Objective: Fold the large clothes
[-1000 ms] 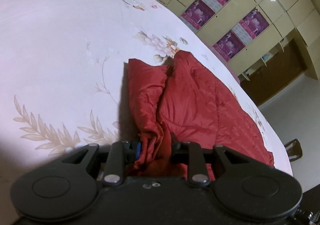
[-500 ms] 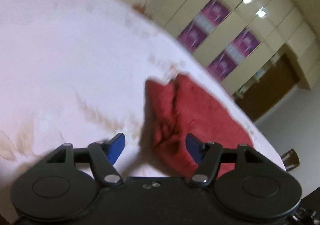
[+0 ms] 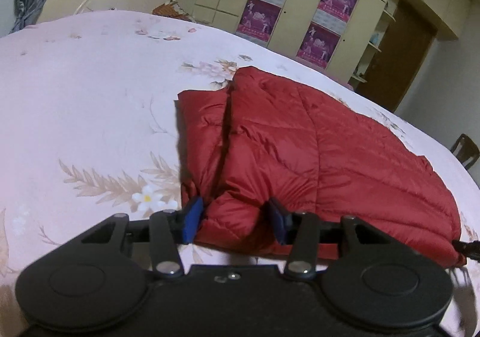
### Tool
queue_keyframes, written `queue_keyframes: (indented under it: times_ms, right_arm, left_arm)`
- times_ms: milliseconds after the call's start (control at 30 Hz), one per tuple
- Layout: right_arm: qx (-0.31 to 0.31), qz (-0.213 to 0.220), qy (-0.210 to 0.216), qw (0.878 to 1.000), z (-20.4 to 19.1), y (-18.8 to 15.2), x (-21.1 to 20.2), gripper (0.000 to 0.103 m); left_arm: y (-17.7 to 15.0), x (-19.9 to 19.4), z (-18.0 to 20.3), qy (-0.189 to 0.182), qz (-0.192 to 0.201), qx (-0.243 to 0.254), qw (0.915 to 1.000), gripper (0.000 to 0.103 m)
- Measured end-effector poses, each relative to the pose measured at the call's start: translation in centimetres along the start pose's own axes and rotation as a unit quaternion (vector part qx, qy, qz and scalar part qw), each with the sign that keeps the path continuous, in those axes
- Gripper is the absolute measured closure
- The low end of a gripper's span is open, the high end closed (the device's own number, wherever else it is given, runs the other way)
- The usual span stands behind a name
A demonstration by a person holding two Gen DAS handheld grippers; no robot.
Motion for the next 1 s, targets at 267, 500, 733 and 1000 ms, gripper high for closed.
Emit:
queue_keyframes:
  times_ms: [267, 500, 733, 1000]
  right_arm:
    - [0.018, 0.025, 0.024, 0.999, 0.7, 0.3, -4.1, 0.080]
    - [-0.020, 0.034, 0.101, 0.994, -4.5, 0.3, -6.7, 0.081]
    - [-0.064, 0.031, 0.149, 0.986, -13.2, 2.7, -4.9, 0.102]
    - [-0.101, -0.019, 0.135, 0.985, -18.3, 1.5, -1.6, 0.102]
  left_arm:
    - [0.5, -4.3, -0.4, -0.001, 0.031, -0.049, 0.9983, 0.021]
    - [-1.8, -3.9, -2.2, -0.056, 0.029, -0.209, 0.9758, 0.030]
    - [0.5, 0.4, -3.7, -0.088, 0.061, -0.266, 0.9580, 0.031]
    - [1.7, 1.6, -2.5, -0.085, 0.062, -0.215, 0.9709, 0.083]
Point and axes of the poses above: each gripper's, at about its wrist camera, not at the fingertips, and x roughly the way its jaws point, z to its right, y to its top, the point moved 4 cm from there along x, roughly the way its jaws point, and after that the axes turned 14 degrees about -y, right-handed, at the moved point
